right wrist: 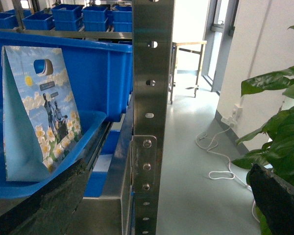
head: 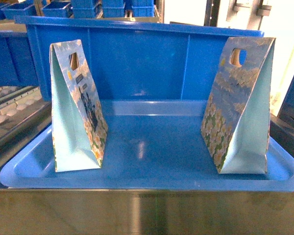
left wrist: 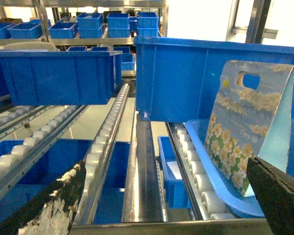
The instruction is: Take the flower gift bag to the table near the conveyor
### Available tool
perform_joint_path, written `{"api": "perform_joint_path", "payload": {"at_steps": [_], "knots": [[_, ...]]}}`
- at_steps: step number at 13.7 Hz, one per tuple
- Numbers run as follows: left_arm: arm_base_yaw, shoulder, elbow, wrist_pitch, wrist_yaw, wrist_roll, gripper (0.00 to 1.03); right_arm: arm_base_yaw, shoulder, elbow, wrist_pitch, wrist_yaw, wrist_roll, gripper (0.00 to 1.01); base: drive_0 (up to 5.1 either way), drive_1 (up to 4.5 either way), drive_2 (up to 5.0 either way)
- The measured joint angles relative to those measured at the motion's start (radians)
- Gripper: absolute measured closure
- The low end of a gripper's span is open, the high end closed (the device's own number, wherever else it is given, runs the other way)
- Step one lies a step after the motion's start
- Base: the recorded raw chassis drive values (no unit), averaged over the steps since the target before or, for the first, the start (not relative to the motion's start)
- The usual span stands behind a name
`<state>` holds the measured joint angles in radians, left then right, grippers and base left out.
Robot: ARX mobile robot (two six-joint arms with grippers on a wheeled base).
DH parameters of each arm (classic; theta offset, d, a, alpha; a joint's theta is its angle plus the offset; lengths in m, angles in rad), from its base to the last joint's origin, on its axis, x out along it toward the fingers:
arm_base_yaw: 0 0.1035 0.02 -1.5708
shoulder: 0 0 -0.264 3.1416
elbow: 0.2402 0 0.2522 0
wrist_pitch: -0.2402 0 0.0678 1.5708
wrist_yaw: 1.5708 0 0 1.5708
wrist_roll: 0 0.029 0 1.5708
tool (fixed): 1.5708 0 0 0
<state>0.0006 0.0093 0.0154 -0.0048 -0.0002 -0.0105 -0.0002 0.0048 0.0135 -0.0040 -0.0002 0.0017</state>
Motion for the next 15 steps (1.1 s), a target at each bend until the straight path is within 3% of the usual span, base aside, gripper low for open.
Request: {"api": "perform_joint_path", "payload": {"at_steps": [12,15], "knots": [[0.0,0.0,0.0,0.0,0.0,0.0,0.05,0.0,0.0,0.0,0.0,0.0,0.0,0.03,0.0,0.0,0.0],[-0.019,0.014,0.0,0.062,0.003,0.0,0.05,0.112,0.056,0.0,0.078,0.055,-0.013,0.03,0.0,0.0,0.0]]}}
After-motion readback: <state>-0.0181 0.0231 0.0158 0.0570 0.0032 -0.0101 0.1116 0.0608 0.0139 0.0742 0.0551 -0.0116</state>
